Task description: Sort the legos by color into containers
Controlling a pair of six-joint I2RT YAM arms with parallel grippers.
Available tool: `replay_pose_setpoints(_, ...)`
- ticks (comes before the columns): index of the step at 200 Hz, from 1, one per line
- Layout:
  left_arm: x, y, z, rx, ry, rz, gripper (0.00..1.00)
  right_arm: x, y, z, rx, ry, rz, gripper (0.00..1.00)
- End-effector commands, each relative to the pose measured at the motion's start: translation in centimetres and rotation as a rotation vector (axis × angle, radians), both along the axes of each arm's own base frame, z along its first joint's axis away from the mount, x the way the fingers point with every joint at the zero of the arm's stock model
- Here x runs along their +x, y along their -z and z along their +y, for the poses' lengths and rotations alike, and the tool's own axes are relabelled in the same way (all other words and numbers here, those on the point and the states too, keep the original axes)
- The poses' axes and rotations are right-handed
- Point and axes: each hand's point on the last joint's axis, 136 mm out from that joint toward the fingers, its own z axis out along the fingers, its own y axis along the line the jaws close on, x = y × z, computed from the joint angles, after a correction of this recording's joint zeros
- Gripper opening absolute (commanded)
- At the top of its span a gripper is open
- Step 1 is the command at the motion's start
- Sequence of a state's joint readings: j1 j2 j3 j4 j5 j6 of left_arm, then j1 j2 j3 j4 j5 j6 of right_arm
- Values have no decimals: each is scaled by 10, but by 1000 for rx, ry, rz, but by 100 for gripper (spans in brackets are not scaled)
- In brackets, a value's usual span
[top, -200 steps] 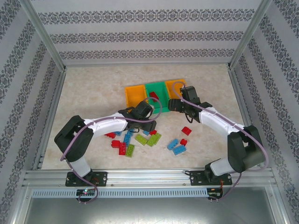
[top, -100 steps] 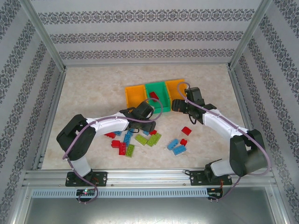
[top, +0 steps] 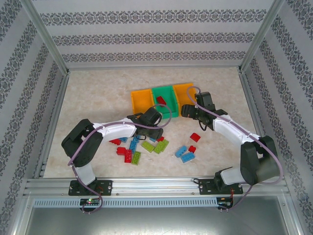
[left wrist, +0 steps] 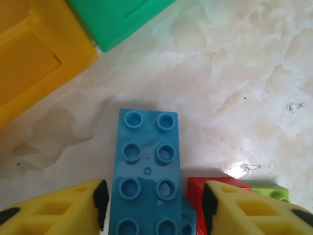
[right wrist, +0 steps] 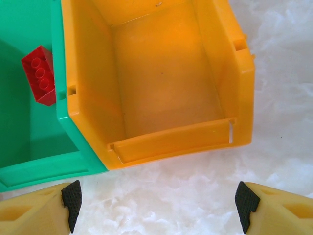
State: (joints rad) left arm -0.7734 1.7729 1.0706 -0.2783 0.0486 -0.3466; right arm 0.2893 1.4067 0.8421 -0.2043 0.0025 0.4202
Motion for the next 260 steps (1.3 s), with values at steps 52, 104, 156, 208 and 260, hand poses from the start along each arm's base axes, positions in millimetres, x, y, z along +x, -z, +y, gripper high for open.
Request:
replay_pose_setpoints(52,-1,-2,-4,22,18,-7,34,15,3,-56,-122,154,-47,85)
replay_pose_setpoints(104,-1,-14,-4,-11,2,-22,31,48,15,-40,-80,23,28,81)
replay_pose_setpoints(156,-1,-41,-6,-75,-10,-62,28,67,24,-33,-61,1,69,62)
replay_pose_setpoints(208,-2,-55,-4,-101,-19,-88,27,64,33,-18,-56,-57,113,34)
replay_pose_setpoints(260,5,-86,-12,-166,-23,-141,28,41,40,18,-55,-130,141,29)
